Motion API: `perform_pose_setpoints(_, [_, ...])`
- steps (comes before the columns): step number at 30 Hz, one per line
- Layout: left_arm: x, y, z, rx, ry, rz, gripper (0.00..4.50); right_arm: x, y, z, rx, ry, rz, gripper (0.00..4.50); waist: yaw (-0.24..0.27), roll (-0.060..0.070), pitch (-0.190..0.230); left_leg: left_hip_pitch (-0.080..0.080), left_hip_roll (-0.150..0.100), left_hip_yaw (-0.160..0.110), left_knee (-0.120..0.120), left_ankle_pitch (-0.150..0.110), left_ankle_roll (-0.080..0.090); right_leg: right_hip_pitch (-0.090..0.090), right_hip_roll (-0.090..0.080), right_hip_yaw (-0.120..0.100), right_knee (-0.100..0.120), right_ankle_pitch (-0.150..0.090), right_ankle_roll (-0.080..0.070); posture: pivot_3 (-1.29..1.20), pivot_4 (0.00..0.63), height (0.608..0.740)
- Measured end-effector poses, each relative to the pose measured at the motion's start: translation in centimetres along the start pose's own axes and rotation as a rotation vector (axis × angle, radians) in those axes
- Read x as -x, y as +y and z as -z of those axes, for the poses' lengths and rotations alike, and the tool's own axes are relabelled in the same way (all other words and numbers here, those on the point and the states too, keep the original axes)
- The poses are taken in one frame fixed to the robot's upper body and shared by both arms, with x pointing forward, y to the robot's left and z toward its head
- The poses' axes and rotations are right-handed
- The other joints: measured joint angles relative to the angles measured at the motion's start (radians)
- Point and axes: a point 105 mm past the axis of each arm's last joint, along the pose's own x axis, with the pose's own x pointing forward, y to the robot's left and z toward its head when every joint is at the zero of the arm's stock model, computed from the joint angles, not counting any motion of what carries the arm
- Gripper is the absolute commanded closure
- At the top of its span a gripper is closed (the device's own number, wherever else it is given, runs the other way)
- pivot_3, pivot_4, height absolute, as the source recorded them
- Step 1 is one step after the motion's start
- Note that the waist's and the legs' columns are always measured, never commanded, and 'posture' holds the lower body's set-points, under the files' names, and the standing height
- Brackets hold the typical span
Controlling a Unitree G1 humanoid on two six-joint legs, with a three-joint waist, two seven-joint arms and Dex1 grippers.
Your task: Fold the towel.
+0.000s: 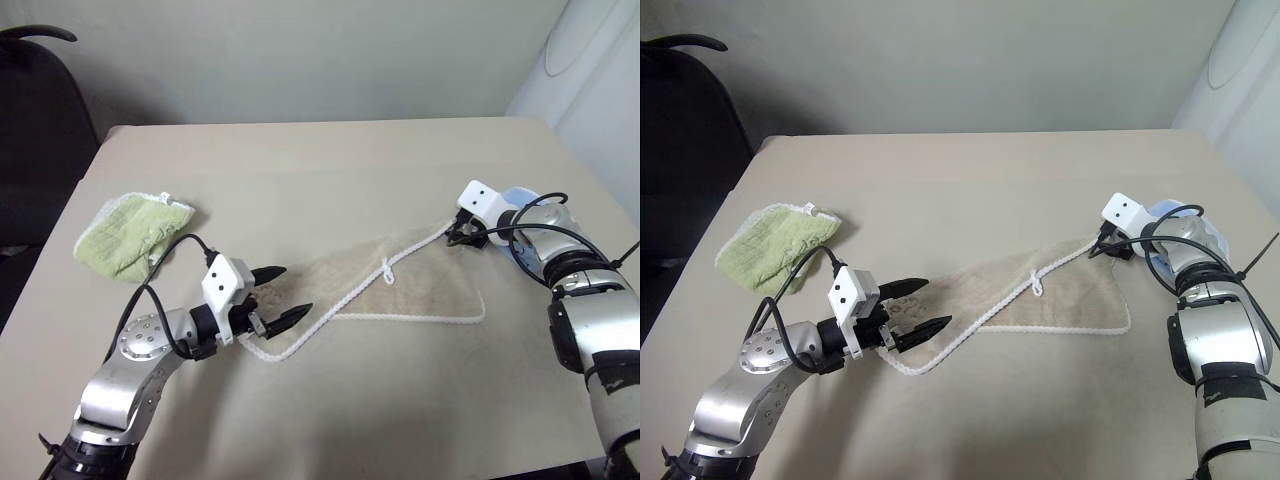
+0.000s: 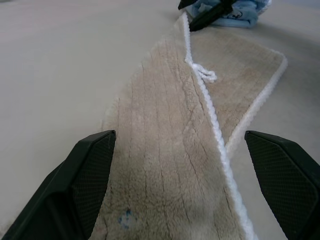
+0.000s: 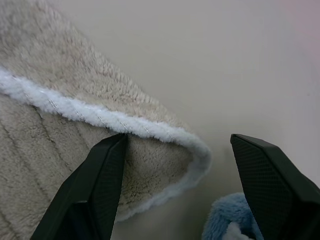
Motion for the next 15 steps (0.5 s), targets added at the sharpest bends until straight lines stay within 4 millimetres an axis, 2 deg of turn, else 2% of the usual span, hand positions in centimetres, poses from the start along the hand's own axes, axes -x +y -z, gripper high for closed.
perform_pose_setpoints(3, [0.00, 0.00, 0.01, 0.000, 0.000, 0.000, 0.00, -0.05, 0.06, 0.02, -0.005, 0.000, -0.001, 2.18, 0.000, 0.000, 0.000, 0.000, 0.000, 0.000, 0.000, 0.000, 0.000, 0.000, 0.000, 0.000, 0.000, 0.000, 0.000, 0.00, 0.150, 0.740])
perform_pose_setpoints(9, [0.01, -0.01, 0.05, 0.002, 0.002, 0.000, 0.00, -0.03, 0.02, -0.04, -0.012, -0.007, 0.001, 4.26, 0.000, 0.000, 0.000, 0.000, 0.000, 0.000, 0.000, 0.000, 0.000, 0.000, 0.000, 0.000, 0.000, 0.000, 0.000, 0.00, 0.150, 0.740])
perform_pose_setpoints(10, [0.01, 0.00, 0.05, 0.002, 0.002, 0.000, 0.00, -0.02, 0.00, -0.07, -0.013, -0.010, 0.003, 4.45, 0.000, 0.000, 0.000, 0.000, 0.000, 0.000, 0.000, 0.000, 0.000, 0.000, 0.000, 0.000, 0.000, 0.000, 0.000, 0.00, 0.150, 0.740])
perform_pose_setpoints(15, [0.15, 0.05, 0.08, -0.008, 0.014, 0.005, 0.00, 0.03, -0.05, -0.18, -0.019, -0.027, 0.007, 4.45, 0.000, 0.000, 0.000, 0.000, 0.000, 0.000, 0.000, 0.000, 0.000, 0.000, 0.000, 0.000, 0.000, 0.000, 0.000, 0.00, 0.150, 0.740])
